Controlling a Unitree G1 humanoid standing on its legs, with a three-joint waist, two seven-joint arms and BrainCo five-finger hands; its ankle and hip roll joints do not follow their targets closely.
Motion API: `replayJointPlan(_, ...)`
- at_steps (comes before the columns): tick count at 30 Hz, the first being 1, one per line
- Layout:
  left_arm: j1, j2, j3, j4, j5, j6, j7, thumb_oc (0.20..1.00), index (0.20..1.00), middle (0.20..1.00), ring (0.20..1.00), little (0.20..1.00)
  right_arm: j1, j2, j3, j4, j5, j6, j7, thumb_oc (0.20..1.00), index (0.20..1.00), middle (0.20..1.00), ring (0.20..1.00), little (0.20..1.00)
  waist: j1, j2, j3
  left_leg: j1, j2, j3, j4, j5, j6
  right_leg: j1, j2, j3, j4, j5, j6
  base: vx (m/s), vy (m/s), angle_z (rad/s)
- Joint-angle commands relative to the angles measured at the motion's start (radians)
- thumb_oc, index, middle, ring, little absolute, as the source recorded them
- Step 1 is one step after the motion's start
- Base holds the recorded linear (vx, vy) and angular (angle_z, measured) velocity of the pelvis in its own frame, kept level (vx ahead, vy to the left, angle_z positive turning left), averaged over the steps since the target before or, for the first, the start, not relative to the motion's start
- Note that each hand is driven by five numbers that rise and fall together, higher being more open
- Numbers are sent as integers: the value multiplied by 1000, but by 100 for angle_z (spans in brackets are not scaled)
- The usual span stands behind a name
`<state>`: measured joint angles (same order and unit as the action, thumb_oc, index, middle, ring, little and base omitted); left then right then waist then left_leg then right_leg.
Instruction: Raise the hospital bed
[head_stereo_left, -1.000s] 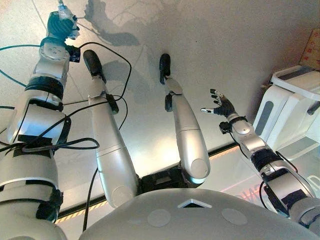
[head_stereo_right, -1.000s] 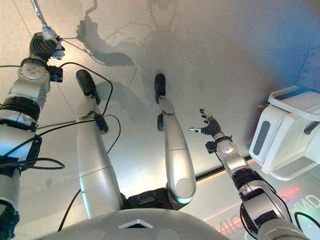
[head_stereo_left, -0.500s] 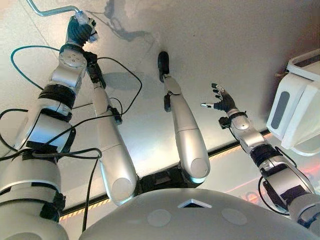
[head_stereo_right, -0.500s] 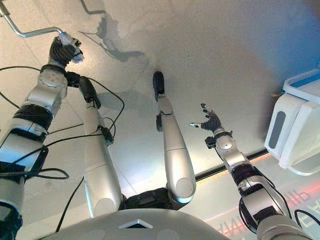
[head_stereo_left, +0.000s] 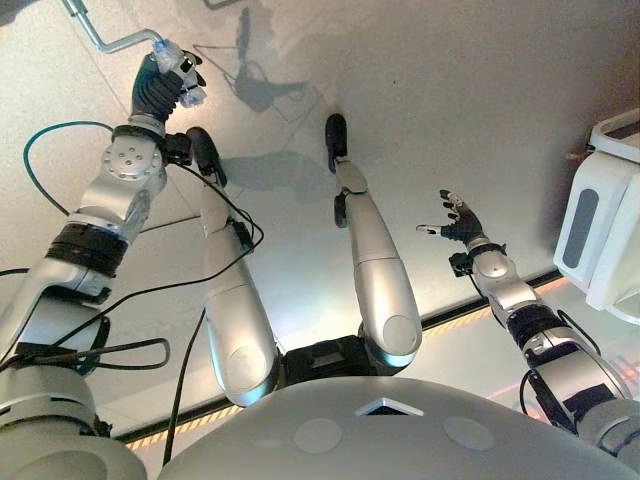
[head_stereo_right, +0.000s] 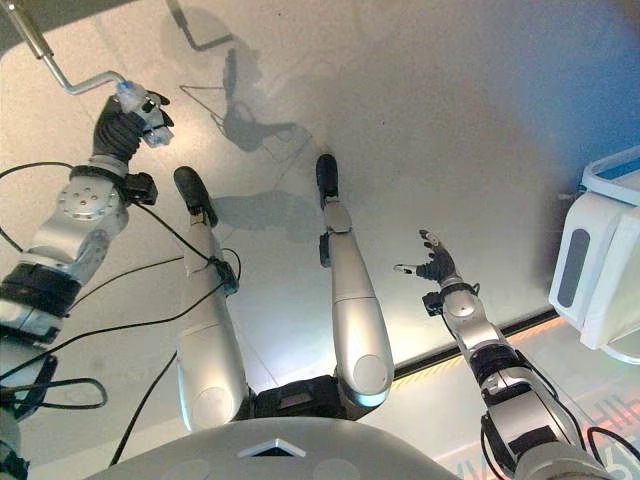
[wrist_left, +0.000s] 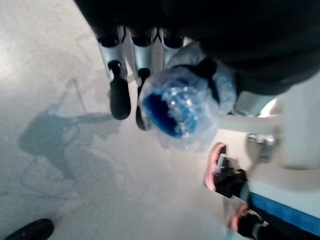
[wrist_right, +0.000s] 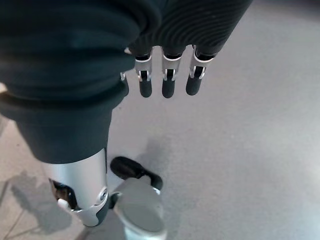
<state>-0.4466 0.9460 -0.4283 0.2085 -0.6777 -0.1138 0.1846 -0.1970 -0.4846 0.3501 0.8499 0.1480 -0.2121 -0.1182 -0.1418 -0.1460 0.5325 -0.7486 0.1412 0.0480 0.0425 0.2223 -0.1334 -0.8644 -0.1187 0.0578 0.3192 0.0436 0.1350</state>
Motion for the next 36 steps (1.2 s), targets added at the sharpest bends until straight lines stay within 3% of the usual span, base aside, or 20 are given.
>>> replayJointPlan(1,57,-26,-34,-299,5,-125,-140,200,200,200,200,200,83,-65,-48,-1,-14,-1,0,1000,1000,1000,1000,1000,-9,69,-13,-64,40,-64,125,-59,-25,-29,-15,16,-28,70,70,-7,54,24)
replayJointPlan(5,154,68,28,-369,-14,-126,-172,200,200,200,200,200,88,-59,-59,36,-15,-3,11,1000,1000,1000,1000,1000,19,78,-13,-98,15,-76,164,-79,-17,-1,-55,-6,-70,95,81,-18,103,23)
replayJointPlan(10,195,110,55,-391,-18,-127,-186,200,200,200,200,200,85,-58,-65,61,-14,-6,19,1000,1000,1000,1000,1000,37,80,-13,-127,-2,-83,203,-97,-13,21,-81,-17,-93,107,87,-16,103,17)
replayJointPlan(11,241,134,91,-373,-10,-125,-196,200,200,200,200,200,81,-50,-72,92,-17,-5,30,1000,1000,1000,1000,1000,56,81,-13,-159,-22,-93,259,-123,-8,58,-111,-37,-125,119,96,-10,158,23)
replayJointPlan(20,244,114,162,-221,92,-116,-162,200,200,200,200,200,80,-38,-71,89,-8,-5,52,1000,1000,1000,1000,1000,90,55,-13,-261,-60,-129,395,-193,2,123,-165,-87,-195,141,114,8,97,23)
replayJointPlan(24,158,50,205,-12,185,-91,-98,200,200,200,200,200,71,-18,-68,76,5,2,61,1000,1000,1000,1000,1000,103,13,-13,-360,-88,-170,535,-263,20,161,-186,-111,-238,150,126,72,100,7)
replayJointPlan(25,128,33,205,41,205,-84,-78,200,200,200,200,200,69,-15,-64,79,9,2,63,1000,1000,1000,1000,1000,113,6,-13,-361,-79,-177,568,-311,19,186,-177,-116,-245,131,125,45,42,15)
replayJointPlan(26,122,34,204,41,205,-85,-78,200,200,200,200,200,66,-15,-67,78,9,2,63,1000,1000,1000,1000,1000,105,5,-13,-379,-93,-176,558,-274,24,166,-188,-115,-241,150,127,130,48,23)
replayJointPlan(27,72,26,196,85,222,-71,-74,200,200,200,200,200,64,-10,-61,64,15,5,65,1000,1000,1000,1000,1000,117,-10,-13,-384,-83,-189,603,-330,22,193,-175,-122,-256,129,127,54,67,25)
replayJointPlan(32,-81,-15,144,267,253,-47,-46,200,200,200,200,200,42,4,-46,53,40,11,69,1000,1000,1000,1000,1000,114,-49,-13,-421,-87,-205,665,-359,27,200,-170,-136,-267,126,127,63,54,12)
replayJointPlan(34,-196,-41,90,423,247,-32,-40,200,200,200,200,200,20,8,-24,47,57,12,73,1000,1000,1000,1000,1000,101,-75,-13,-426,-84,-204,681,-372,31,201,-166,-134,-275,125,127,30,69,-6)
replayJointPlan(36,-198,-41,88,424,247,-33,-40,200,200,200,200,200,20,8,-24,47,57,12,73,1000,1000,1000,1000,1000,102,-75,-13,-427,-84,-204,681,-372,31,200,-166,-134,-275,125,127,14,23,-9)
